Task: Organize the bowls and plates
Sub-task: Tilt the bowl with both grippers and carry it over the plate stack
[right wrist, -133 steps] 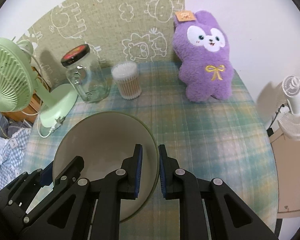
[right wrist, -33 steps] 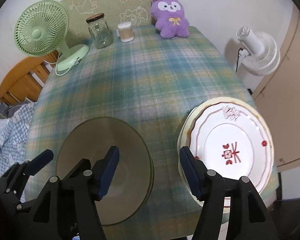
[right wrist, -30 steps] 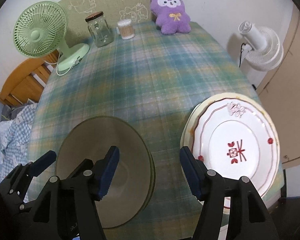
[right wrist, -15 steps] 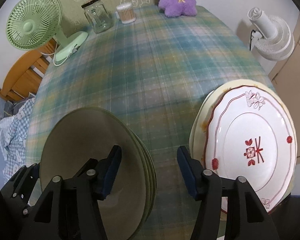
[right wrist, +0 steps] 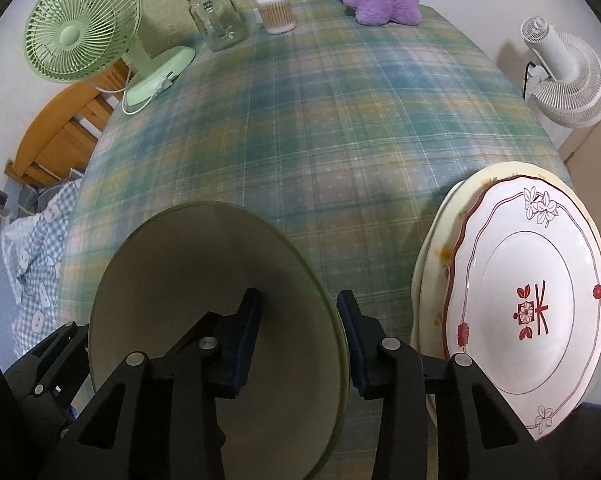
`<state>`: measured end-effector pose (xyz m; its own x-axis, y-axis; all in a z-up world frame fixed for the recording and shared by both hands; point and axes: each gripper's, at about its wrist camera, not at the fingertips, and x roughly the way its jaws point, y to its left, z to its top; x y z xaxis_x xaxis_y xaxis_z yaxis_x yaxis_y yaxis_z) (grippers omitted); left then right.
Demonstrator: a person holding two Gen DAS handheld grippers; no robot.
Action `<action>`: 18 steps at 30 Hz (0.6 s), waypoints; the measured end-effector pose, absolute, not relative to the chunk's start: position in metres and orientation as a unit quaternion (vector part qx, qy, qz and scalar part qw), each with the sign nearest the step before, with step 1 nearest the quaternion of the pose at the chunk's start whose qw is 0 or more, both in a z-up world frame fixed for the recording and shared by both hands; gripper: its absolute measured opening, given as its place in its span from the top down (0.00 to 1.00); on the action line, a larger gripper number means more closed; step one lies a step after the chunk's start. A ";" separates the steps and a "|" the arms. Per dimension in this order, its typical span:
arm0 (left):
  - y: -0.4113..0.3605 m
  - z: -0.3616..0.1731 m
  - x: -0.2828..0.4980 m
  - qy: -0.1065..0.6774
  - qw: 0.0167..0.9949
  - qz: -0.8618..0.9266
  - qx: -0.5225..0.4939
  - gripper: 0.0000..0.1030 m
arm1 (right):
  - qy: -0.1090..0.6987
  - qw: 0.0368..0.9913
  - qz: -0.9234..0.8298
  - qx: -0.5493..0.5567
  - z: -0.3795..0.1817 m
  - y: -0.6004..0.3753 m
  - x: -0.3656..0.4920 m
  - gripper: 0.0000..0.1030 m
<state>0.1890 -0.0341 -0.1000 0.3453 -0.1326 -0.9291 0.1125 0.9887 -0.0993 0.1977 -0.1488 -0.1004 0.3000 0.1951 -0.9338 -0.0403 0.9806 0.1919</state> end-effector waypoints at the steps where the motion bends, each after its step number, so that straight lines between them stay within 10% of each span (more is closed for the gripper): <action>1: -0.034 -0.100 0.189 0.569 0.819 -0.074 -0.010 0.53 | 0.588 0.803 0.072 0.064 -0.100 -0.148 0.198 0.59; 18: -0.025 -0.073 0.179 0.558 0.827 -0.066 -0.005 0.55 | 0.577 0.813 0.057 0.058 -0.070 -0.134 0.187 0.58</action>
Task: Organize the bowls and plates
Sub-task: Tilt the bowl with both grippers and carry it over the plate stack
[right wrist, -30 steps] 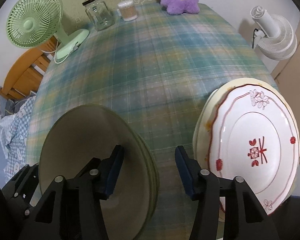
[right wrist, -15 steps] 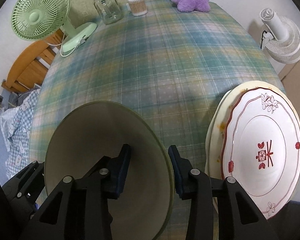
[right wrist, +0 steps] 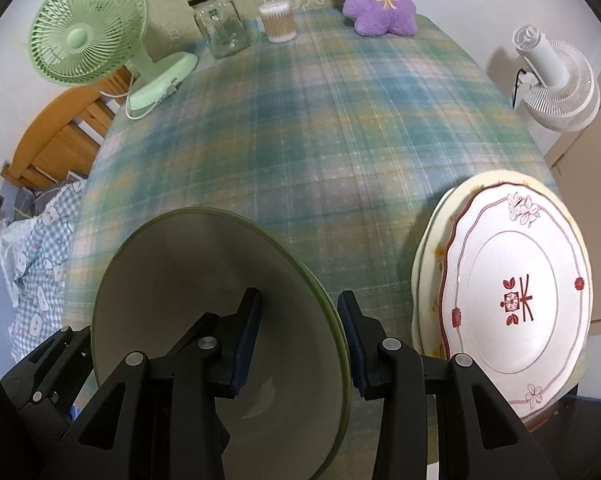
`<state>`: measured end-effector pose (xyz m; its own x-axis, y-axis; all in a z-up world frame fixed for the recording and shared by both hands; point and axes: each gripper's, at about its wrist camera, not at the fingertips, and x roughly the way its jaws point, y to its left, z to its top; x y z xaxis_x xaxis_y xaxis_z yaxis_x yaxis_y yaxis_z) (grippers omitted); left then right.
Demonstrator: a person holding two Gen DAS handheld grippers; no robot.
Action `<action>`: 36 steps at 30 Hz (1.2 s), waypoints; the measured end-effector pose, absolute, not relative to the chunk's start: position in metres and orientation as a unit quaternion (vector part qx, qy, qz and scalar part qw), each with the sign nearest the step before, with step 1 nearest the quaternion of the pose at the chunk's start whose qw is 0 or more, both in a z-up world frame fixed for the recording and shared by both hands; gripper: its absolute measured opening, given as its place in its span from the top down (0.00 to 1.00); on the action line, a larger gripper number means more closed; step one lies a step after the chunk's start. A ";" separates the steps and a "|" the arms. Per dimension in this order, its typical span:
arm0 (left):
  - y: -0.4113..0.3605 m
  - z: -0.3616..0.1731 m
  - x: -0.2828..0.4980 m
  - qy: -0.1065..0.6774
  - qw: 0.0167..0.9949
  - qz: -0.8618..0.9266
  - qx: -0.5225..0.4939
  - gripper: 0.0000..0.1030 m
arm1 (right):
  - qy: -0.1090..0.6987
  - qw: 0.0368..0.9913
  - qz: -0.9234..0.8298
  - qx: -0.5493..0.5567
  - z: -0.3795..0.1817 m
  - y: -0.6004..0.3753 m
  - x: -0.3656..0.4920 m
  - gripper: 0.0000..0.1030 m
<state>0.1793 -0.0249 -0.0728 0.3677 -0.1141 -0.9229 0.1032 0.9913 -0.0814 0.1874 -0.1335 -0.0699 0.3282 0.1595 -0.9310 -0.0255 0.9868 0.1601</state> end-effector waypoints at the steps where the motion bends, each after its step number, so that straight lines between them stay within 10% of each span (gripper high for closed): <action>1: -0.023 -0.068 0.178 0.555 0.829 -0.066 -0.006 0.55 | 0.573 0.816 0.056 0.057 -0.064 -0.132 0.186 0.58; 36: -0.110 -0.003 0.165 0.509 0.859 -0.055 -0.015 0.55 | 0.527 0.847 0.054 0.052 0.008 -0.222 0.171 0.58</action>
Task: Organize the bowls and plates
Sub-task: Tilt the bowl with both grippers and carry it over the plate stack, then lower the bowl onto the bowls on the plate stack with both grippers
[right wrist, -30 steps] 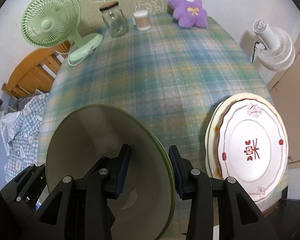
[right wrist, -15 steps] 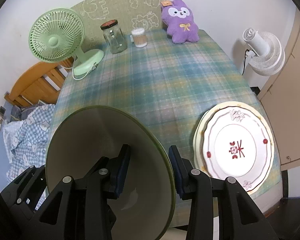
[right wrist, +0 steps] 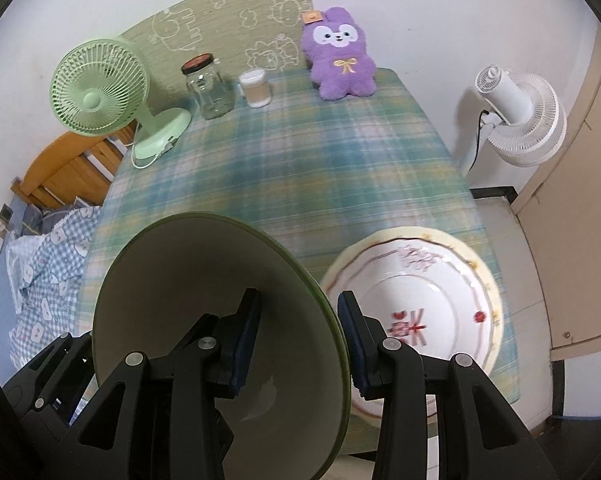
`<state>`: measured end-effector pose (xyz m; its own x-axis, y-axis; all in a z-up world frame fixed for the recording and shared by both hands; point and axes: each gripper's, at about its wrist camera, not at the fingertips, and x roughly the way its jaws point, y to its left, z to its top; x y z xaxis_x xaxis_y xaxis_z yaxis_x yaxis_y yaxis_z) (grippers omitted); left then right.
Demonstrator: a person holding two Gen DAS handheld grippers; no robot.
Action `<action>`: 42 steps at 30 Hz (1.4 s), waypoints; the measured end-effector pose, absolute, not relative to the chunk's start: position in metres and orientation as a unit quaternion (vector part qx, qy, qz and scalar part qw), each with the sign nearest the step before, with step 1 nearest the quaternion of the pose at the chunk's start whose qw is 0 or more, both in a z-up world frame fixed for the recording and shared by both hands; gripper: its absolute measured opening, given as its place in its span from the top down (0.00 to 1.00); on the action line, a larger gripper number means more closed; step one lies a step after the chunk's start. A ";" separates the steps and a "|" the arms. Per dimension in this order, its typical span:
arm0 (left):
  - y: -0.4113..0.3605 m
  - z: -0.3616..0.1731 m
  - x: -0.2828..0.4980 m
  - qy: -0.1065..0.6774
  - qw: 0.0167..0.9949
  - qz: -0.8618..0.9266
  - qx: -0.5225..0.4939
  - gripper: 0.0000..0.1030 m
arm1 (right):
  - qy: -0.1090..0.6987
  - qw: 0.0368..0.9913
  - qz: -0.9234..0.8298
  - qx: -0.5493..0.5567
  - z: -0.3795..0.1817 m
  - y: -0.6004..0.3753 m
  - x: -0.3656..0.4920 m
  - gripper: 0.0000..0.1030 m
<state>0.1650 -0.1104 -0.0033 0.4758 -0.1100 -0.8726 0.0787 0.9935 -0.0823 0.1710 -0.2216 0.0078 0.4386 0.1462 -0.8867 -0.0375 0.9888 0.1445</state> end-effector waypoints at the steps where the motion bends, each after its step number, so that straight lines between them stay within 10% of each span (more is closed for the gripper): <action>1: -0.115 -0.003 0.164 0.509 0.859 -0.055 -0.016 0.55 | 0.527 0.847 0.054 0.051 0.008 -0.227 0.172 0.58; 42: -0.240 -0.065 0.199 0.565 0.824 -0.035 -0.015 0.55 | 0.591 0.803 0.060 0.049 -0.065 -0.346 0.215 0.58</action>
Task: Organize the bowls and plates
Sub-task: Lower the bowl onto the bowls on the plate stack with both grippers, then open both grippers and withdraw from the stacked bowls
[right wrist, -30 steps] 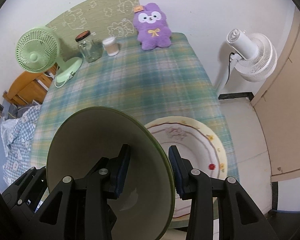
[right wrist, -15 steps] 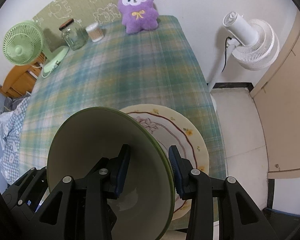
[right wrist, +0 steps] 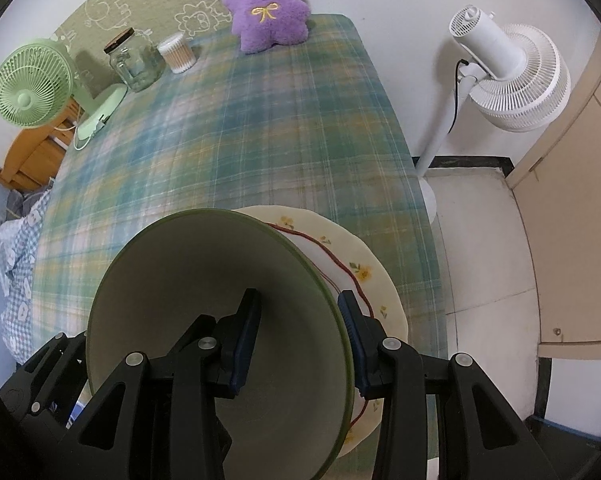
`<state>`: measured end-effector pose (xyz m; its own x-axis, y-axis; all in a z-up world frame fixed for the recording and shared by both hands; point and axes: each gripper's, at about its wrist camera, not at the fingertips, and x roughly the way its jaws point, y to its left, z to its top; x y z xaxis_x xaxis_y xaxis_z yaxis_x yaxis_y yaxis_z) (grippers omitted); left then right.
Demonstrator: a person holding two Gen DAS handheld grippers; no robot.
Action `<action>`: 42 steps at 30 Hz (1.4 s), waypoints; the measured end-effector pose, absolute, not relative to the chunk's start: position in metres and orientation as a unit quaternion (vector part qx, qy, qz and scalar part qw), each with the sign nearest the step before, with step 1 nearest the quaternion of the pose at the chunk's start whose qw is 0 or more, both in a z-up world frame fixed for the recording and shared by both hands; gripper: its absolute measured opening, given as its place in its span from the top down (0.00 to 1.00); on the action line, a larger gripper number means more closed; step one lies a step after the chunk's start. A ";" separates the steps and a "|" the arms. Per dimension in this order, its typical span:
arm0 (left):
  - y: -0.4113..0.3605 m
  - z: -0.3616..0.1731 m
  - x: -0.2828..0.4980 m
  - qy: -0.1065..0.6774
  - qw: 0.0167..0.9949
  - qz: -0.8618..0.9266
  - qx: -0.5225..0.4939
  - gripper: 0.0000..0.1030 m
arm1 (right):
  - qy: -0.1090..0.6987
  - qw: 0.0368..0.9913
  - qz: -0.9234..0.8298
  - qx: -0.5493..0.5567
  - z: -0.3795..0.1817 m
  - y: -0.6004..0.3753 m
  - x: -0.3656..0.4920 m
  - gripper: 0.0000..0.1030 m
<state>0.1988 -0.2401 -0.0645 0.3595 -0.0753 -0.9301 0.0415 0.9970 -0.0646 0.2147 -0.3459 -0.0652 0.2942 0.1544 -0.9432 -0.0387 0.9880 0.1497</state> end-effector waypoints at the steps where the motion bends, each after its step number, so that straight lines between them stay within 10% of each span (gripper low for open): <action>1: -0.240 -0.065 0.198 0.564 0.825 -0.035 -0.014 0.55 | 0.590 0.804 0.061 0.049 -0.065 -0.346 0.214 0.58; 42: -0.151 0.039 0.165 0.419 0.906 -0.055 0.014 0.18 | 0.431 0.902 -0.008 0.023 0.055 -0.274 0.161 0.37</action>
<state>0.1655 -0.1509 0.0391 0.6428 -0.0883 -0.7609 0.1119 0.9935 -0.0208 0.1607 -0.2743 0.0547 0.6284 0.0058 -0.7779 0.0342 0.9988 0.0352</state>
